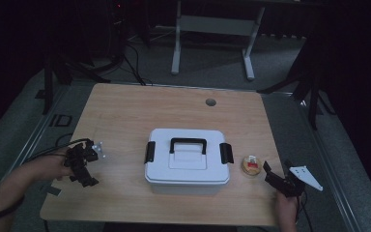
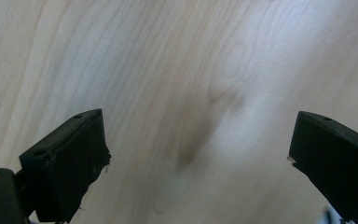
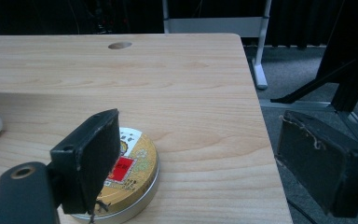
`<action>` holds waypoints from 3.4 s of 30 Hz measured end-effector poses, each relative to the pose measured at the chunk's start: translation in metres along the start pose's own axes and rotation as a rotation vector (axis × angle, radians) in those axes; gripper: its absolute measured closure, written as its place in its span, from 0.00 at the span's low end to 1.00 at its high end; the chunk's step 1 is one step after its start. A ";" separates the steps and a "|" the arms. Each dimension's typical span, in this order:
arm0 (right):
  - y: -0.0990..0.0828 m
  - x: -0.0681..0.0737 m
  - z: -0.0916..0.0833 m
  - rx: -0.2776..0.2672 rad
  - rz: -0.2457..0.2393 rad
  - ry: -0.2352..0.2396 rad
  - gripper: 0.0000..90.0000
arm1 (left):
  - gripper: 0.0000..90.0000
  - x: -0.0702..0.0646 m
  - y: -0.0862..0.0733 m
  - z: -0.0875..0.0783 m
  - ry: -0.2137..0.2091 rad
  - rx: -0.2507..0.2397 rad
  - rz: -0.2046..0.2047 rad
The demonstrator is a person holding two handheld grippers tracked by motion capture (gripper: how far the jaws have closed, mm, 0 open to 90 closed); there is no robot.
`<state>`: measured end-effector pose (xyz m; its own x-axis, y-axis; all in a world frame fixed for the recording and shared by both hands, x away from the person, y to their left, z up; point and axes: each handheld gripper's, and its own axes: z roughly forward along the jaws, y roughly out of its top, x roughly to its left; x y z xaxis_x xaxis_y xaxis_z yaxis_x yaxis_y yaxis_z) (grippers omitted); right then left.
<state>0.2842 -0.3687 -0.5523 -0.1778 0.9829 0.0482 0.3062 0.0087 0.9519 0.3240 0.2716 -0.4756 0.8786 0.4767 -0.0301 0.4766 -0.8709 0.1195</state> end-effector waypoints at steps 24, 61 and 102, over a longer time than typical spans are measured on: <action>0.000 0.000 0.000 0.004 -0.002 0.009 0.15 | 0.04 -0.013 0.041 -0.037 -0.064 0.077 0.112; 0.000 -0.001 0.000 0.005 0.005 0.024 0.15 | 0.05 -0.046 0.176 -0.095 -0.076 0.051 0.374; -0.001 -0.003 -0.002 -0.001 0.027 0.060 0.15 | 0.26 -0.068 0.266 -0.077 -0.069 0.110 0.455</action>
<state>0.2825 -0.3721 -0.5526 -0.2248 0.9701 0.0917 0.3108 -0.0178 0.9503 0.3885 0.0169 -0.3653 0.9971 0.0379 -0.0653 0.0399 -0.9988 0.0298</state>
